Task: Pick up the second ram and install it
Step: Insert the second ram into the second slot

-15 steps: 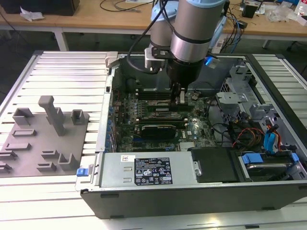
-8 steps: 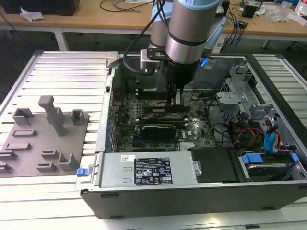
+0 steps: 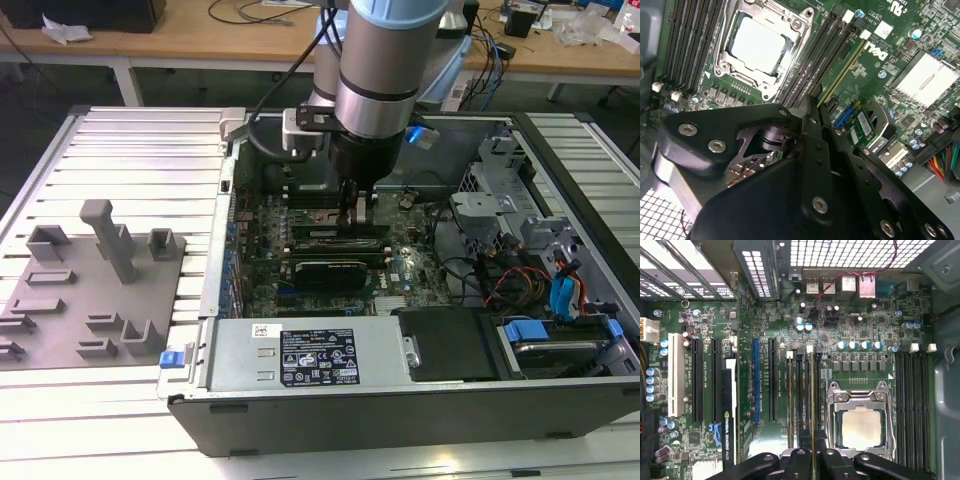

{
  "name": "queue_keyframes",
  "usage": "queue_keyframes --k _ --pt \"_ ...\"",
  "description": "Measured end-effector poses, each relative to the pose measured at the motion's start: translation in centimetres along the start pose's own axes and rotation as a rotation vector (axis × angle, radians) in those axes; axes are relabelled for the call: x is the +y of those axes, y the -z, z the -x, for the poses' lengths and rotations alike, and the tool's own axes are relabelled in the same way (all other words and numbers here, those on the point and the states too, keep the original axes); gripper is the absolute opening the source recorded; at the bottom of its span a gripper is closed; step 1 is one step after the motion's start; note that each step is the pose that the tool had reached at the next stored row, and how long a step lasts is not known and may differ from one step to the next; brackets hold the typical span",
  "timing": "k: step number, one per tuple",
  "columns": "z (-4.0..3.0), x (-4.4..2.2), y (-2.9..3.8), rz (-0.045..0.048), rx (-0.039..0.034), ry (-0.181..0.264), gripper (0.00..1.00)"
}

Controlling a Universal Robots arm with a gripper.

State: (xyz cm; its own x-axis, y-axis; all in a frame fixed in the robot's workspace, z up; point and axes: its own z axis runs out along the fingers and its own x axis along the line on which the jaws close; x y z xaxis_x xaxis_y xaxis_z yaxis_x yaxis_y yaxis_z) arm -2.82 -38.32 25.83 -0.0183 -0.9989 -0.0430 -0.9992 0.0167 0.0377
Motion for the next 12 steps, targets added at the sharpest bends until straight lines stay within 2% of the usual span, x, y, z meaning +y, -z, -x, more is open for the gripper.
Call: queue_keyframes --k 2,5,12 --pt "-0.01 0.08 -0.24 0.0000 0.0000 0.000 0.14" --pt "-0.05 0.05 -1.13 0.0000 -0.0001 0.000 0.14" --pt "-0.07 -0.01 -1.64 0.0000 -0.0001 0.000 0.14"
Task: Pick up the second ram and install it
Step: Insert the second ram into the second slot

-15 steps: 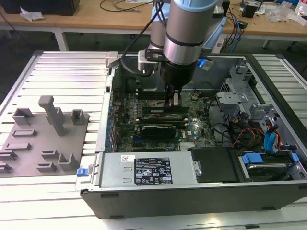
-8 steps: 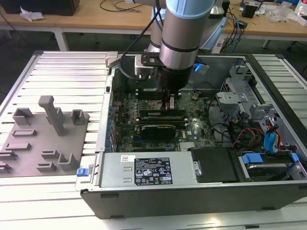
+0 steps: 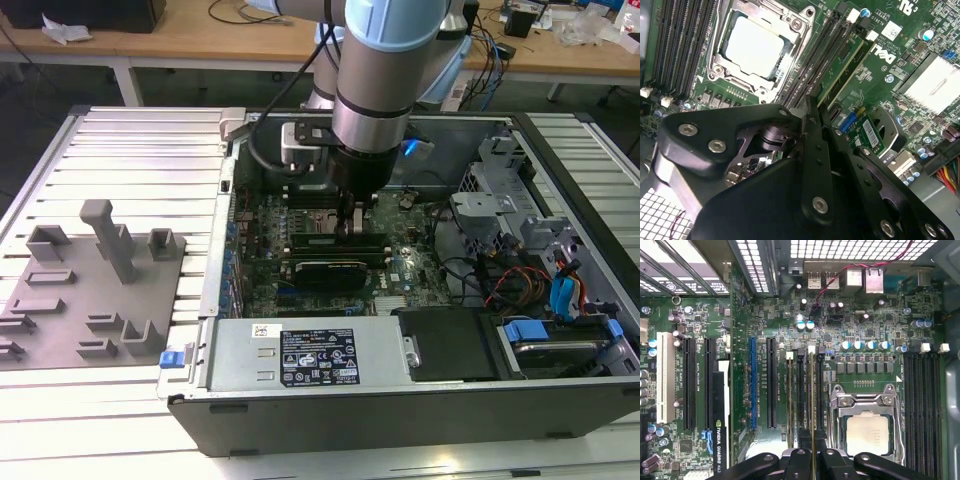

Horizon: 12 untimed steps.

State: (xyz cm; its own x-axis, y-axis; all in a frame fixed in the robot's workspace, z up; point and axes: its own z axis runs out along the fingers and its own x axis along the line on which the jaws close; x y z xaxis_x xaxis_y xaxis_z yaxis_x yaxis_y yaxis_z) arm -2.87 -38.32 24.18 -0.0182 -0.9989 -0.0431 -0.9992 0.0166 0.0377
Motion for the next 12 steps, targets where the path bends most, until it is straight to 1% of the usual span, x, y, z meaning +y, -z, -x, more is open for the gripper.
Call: queue_keyframes --k 8,10,12 --pt "-0.02 -0.02 -0.45 0.0000 0.0001 0.000 0.14" --pt "0.02 -0.11 -1.04 0.0000 0.0001 0.000 0.14" --pt "0.22 -0.21 -1.09 0.0001 0.0001 0.002 0.14"
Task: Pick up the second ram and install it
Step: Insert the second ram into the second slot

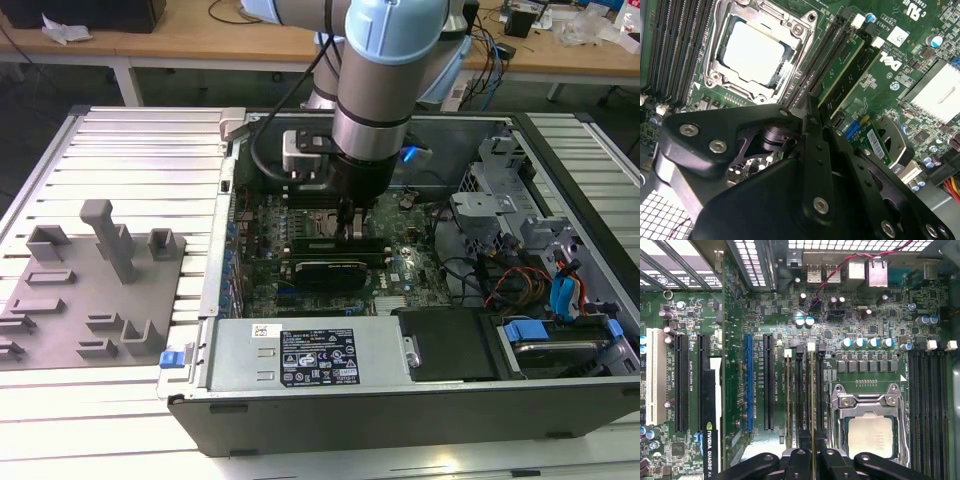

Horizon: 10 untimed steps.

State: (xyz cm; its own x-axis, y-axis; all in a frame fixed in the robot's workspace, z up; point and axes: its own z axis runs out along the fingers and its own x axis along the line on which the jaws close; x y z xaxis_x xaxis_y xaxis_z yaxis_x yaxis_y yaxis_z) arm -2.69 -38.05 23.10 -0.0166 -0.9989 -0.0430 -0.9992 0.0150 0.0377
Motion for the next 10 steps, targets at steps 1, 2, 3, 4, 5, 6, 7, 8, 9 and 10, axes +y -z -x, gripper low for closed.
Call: queue_keyframes --k 1,2,3,4,5,6,7,8,9,10 --pt "0.03 -0.01 -0.03 0.0000 0.0002 0.001 0.14" --pt "0.04 -0.02 -0.06 0.0001 0.0002 0.002 0.14" --pt "0.04 -0.02 -0.10 0.0000 0.0000 0.002 0.14" --pt "0.03 -0.02 -0.18 0.0000 0.0000 0.002 0.14" --pt "0.03 -0.02 -0.26 0.0001 0.0000 0.002 0.14" --pt "0.04 -0.03 -0.32 0.0000 0.0001 0.002 0.14" --pt "0.05 -0.03 -0.38 0.0000 0.0000 0.002 0.14" --pt "0.07 -0.03 -0.45 0.0000 0.0001 0.002 0.14" --pt "0.08 -0.04 -0.48 0.0000 0.0001 0.002 0.14" --pt "0.08 -0.03 -0.49 0.0001 0.0002 0.002 0.14"
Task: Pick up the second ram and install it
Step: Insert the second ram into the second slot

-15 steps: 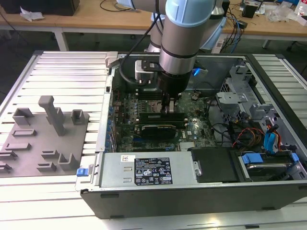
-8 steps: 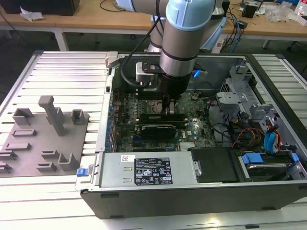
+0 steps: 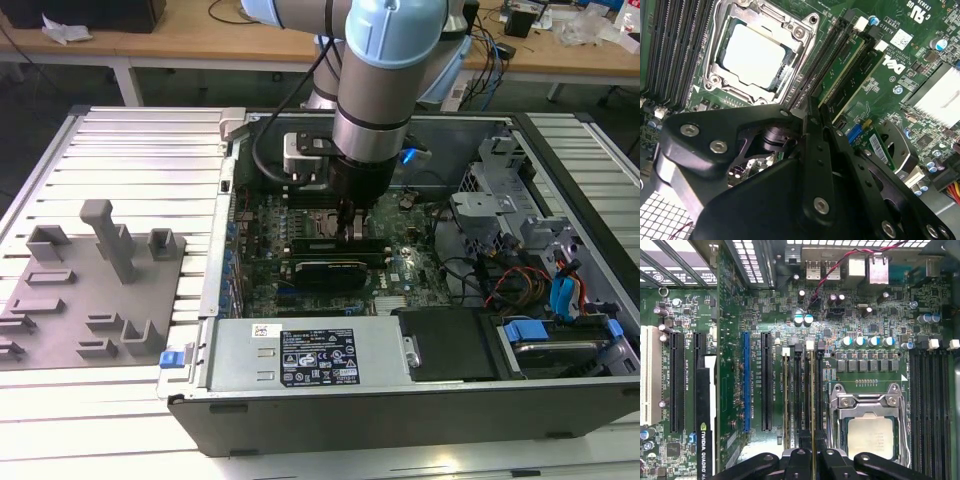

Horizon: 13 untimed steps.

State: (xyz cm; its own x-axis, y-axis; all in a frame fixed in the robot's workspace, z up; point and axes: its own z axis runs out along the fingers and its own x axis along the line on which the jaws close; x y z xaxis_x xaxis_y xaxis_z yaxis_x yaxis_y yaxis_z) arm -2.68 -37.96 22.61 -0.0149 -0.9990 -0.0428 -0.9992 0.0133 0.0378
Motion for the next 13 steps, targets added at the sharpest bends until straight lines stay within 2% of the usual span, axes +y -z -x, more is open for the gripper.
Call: queue_keyframes --k 13 --pt "0.01 -0.22 0.03 0.0000 -0.0001 0.000 0.14"
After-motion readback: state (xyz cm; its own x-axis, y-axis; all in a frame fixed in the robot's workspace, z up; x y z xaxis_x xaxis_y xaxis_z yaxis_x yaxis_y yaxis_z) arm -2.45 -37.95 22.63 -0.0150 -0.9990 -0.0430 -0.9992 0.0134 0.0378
